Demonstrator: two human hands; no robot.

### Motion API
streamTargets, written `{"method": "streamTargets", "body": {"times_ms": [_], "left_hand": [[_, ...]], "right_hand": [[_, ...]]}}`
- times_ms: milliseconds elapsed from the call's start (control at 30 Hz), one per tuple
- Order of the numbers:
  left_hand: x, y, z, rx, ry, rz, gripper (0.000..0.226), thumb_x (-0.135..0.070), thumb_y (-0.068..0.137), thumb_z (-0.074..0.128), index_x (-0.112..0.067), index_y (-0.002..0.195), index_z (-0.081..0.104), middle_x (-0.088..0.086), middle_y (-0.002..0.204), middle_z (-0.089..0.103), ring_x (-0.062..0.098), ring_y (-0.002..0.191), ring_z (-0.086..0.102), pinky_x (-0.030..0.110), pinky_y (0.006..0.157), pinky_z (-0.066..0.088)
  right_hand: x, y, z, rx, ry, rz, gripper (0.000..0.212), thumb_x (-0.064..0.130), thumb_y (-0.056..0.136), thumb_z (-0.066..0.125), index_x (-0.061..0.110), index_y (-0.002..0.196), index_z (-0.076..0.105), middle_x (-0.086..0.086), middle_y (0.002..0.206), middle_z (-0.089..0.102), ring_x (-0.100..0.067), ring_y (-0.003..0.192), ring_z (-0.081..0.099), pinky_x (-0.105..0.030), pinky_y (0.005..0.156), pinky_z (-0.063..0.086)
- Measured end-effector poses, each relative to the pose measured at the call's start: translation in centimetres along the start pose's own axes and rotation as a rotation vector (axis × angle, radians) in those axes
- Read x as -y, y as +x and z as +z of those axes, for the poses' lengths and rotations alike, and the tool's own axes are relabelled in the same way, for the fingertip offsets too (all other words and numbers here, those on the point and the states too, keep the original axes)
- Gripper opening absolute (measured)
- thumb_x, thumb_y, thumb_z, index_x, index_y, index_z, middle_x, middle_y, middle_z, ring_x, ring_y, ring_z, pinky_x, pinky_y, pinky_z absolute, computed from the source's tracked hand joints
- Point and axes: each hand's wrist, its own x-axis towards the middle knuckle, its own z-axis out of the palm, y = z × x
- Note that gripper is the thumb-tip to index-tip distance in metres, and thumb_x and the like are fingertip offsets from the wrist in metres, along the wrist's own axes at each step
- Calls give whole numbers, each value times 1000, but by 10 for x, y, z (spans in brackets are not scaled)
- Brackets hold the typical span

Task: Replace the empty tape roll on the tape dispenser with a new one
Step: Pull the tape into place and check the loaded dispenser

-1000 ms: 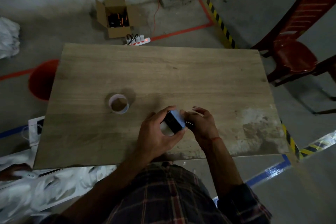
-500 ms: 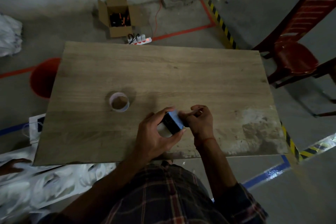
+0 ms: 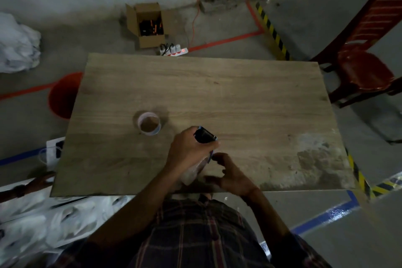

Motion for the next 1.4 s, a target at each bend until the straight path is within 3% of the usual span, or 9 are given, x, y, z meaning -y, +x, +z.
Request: {"method": "streamTargets", "body": {"times_ms": [100, 300, 467, 667, 800, 933, 1000, 1100, 1400], "left_hand": [[-2, 15, -6, 95, -94, -67, 46, -64, 65, 79, -26, 90, 73, -11, 83, 73, 8, 80, 69, 24, 65, 49], [2, 39, -34, 348, -330, -258, 63, -64, 54, 86, -12, 88, 80, 9, 89, 79, 25, 79, 75, 44, 83, 59], [6, 44, -33, 555, -548, -407, 46, -58, 74, 76, -13, 86, 72, 3, 74, 70, 15, 58, 65, 27, 58, 51], [23, 40, -33, 502, -654, -218, 66, -59, 69, 80, -9, 111, 74, 14, 112, 72, 29, 99, 67, 43, 95, 49], [31, 24, -24, 338, -574, -31, 31, -43, 86, 69, -20, 106, 72, 4, 108, 75, 27, 102, 70, 40, 78, 55], [34, 14, -18, 295, -538, 17, 37, -48, 87, 66, -20, 112, 69, 2, 110, 76, 22, 110, 69, 38, 79, 53], [31, 13, -22, 328, -509, 32, 33, -45, 90, 64, -19, 110, 69, -6, 101, 77, 10, 98, 71, 38, 81, 54], [23, 12, -25, 323, -463, 68, 14, -31, 97, 58, -22, 103, 67, -15, 84, 73, -4, 76, 66, 24, 69, 46], [18, 2, -24, 178, -612, 87, 46, -50, 81, 66, -13, 108, 70, 25, 107, 68, 46, 95, 64, 53, 79, 54]], "right_hand": [[-1, 3, 14, 73, 69, -87, 76, 1, 78, 81, 15, 136, 35, 4, 128, 53, 10, 107, 56, -13, 86, 46], [-6, 3, 2, -27, 513, -37, 22, 17, 100, 57, 12, 120, 63, -10, 117, 69, -24, 109, 66, -33, 87, 59], [-1, 4, -7, 27, 854, 10, 56, 32, 86, 72, 2, 129, 54, -10, 113, 71, -28, 104, 66, -48, 95, 52], [4, 5, -12, -83, 921, -11, 57, 32, 78, 78, 5, 125, 61, -16, 105, 70, -25, 98, 67, -46, 95, 54], [8, 4, -20, -99, 803, -68, 39, 24, 96, 59, 4, 129, 61, -22, 106, 66, -30, 94, 65, -49, 95, 54], [26, 5, -28, -14, 619, -36, 86, 66, 77, 66, -3, 128, 55, -28, 94, 58, -31, 79, 63, -46, 81, 55], [36, 8, -31, 41, 510, -32, 82, 73, 79, 57, 7, 128, 60, -34, 106, 62, -41, 91, 66, -52, 91, 55], [49, 12, -27, 30, 488, -26, 55, 60, 94, 40, 26, 134, 59, -8, 131, 67, -32, 122, 62, -49, 104, 50], [61, 7, -6, -166, 585, -27, 47, 50, 101, 39, 21, 116, 72, -14, 114, 74, -36, 107, 70, -49, 94, 56]]}}
